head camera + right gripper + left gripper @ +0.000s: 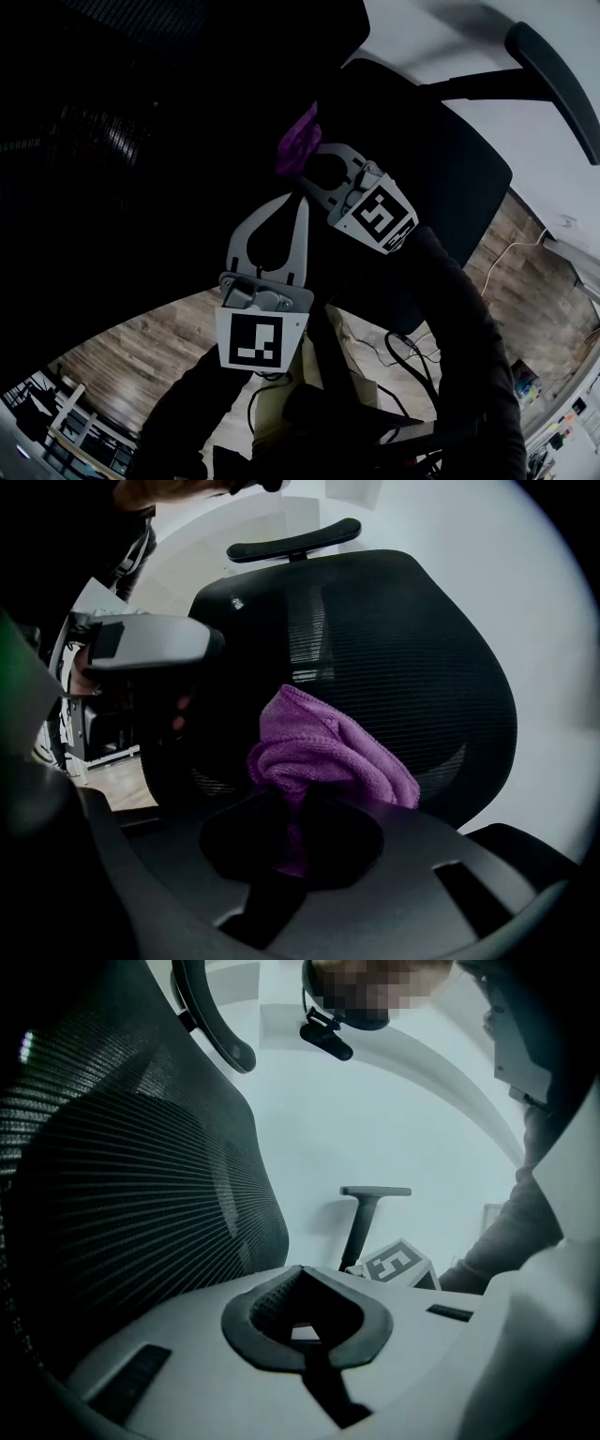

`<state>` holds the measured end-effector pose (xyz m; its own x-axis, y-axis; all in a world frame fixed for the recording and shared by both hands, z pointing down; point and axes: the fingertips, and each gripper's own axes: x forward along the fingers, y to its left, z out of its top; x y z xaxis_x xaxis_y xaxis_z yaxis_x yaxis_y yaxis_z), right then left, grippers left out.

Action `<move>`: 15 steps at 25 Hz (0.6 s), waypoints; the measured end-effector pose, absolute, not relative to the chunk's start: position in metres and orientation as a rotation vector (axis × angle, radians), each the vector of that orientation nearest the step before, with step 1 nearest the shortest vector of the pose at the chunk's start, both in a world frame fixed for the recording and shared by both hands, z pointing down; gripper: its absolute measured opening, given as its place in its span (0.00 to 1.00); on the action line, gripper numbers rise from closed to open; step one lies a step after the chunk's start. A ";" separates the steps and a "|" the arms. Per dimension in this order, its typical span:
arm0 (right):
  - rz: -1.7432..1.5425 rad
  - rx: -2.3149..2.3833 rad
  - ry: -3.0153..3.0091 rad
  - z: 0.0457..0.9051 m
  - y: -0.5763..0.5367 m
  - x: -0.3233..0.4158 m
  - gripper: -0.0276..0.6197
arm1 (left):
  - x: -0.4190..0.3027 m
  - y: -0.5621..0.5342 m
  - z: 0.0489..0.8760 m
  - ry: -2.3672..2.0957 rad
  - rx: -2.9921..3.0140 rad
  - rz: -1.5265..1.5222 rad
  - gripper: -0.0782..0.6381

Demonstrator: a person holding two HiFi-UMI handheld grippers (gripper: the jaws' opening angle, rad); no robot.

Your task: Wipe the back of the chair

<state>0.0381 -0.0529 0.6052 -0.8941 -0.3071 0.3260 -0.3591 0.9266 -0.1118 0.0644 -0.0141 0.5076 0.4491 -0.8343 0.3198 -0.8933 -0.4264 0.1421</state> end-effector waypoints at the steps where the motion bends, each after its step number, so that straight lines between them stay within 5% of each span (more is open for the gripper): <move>1: 0.247 0.500 -2.777 0.606 -0.055 0.039 0.11 | 0.065 -0.015 0.508 -1.478 2.412 0.294 0.12; 15: 0.223 0.577 -2.727 0.611 -0.083 0.056 0.11 | 0.074 -0.027 0.510 -1.412 2.434 0.293 0.12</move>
